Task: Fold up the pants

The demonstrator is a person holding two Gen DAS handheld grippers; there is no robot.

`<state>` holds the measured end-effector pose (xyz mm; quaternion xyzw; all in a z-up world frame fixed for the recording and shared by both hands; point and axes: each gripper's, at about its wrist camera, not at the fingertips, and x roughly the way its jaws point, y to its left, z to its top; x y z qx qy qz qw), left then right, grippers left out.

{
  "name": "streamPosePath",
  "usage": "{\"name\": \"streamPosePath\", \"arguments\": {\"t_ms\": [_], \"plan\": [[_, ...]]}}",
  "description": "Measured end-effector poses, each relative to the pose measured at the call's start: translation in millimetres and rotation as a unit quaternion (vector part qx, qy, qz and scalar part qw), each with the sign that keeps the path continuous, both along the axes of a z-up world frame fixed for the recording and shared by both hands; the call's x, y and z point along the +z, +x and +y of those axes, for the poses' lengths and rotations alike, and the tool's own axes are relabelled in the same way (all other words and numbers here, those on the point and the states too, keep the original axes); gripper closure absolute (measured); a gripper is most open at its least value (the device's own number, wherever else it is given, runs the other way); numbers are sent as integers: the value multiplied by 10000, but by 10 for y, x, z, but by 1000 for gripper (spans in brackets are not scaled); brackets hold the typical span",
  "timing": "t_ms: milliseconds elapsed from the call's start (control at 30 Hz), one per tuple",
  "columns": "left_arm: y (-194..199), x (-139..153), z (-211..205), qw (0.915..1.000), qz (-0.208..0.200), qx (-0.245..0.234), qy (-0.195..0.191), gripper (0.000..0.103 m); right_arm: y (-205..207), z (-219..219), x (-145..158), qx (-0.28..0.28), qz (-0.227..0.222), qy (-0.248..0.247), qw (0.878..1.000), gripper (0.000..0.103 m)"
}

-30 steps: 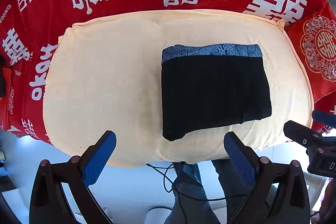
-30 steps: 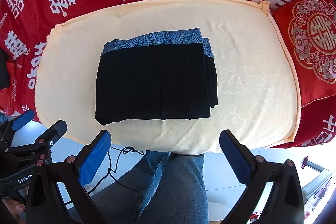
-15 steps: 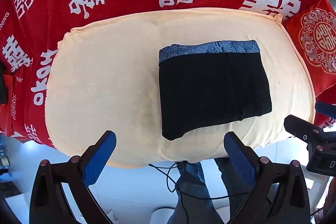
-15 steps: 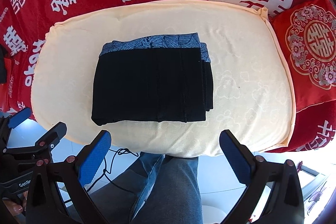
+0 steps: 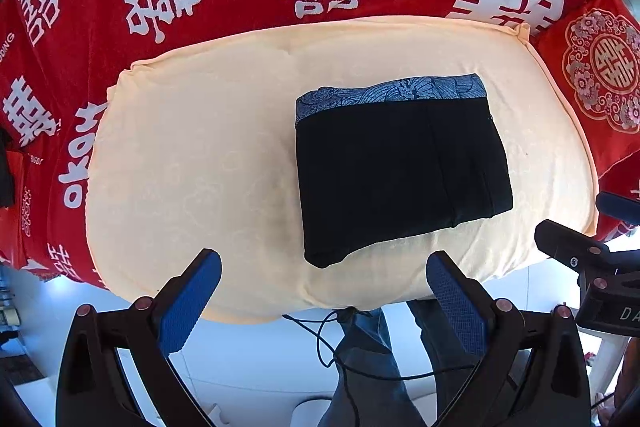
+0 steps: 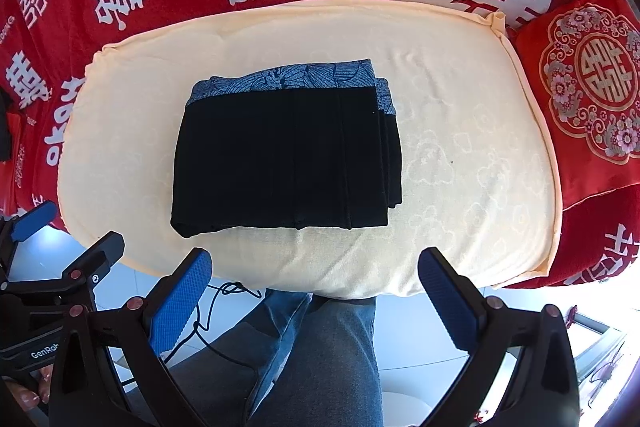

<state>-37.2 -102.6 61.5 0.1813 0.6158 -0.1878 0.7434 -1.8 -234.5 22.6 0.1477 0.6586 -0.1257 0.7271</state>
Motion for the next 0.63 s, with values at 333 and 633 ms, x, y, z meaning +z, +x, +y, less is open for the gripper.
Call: {"name": "streamPosePath", "arguments": {"t_ms": [333,633], "plan": [[-23,-6,-6,10000,43,-6,-76,0,-19,16,-9,-21,-6,14,10000,0],[-17,45,-12,9998,-54,-125,-151,0,-15,-38,-16,-22,5,-17,10000,0]]}}
